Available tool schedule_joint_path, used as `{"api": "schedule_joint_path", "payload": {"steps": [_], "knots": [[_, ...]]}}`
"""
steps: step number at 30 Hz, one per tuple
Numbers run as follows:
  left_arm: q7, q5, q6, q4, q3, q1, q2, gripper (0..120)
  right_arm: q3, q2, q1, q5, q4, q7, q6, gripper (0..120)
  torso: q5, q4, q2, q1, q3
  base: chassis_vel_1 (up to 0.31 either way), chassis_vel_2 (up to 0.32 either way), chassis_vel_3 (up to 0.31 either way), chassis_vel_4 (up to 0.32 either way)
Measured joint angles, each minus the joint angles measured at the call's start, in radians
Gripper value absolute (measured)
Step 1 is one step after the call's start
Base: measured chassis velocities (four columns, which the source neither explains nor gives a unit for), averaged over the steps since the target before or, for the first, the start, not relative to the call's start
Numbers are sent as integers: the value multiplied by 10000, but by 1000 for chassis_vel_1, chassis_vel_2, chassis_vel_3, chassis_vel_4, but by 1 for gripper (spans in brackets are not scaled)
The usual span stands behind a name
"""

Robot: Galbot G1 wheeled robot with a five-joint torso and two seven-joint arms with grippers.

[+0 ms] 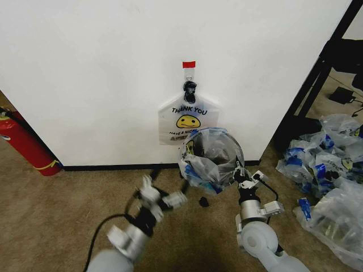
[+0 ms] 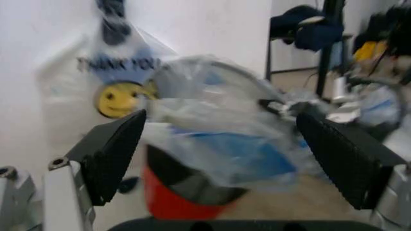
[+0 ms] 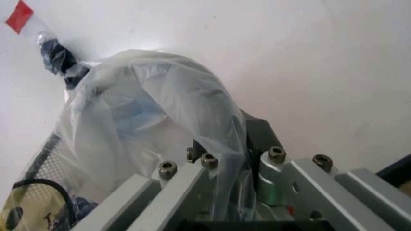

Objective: Pick up the garbage bag from the wall and place it over the trash bin.

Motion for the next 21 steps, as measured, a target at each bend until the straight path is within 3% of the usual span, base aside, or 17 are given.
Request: {"api": "schedule_joint_path", "payload": {"steps": [4, 10, 16, 21], "knots": [[234, -971, 32, 140, 370, -177, -248, 84, 11, 11, 15, -68, -223, -378, 98, 1, -1, -2, 0, 0, 1, 0, 0, 0, 0], [304, -3288, 584, 617, 922, -816, -1098, 74, -162, 342, 524, -71, -909, -1274, 344, 1, 0, 0, 0, 0, 2, 0, 0, 0, 0], [-417, -3508, 955, 897, 953, -855, -1690, 74, -336, 648, 929, -109, -1295, -1407, 403, 1, 0, 1, -1, 2, 2, 0, 0, 0, 0], [-816, -3361, 1074, 948, 845, -769, -1813, 68, -346, 607, 990, -132, -1311, -1439, 404, 1, 0, 1, 0, 2, 2, 0, 0, 0, 0]]}}
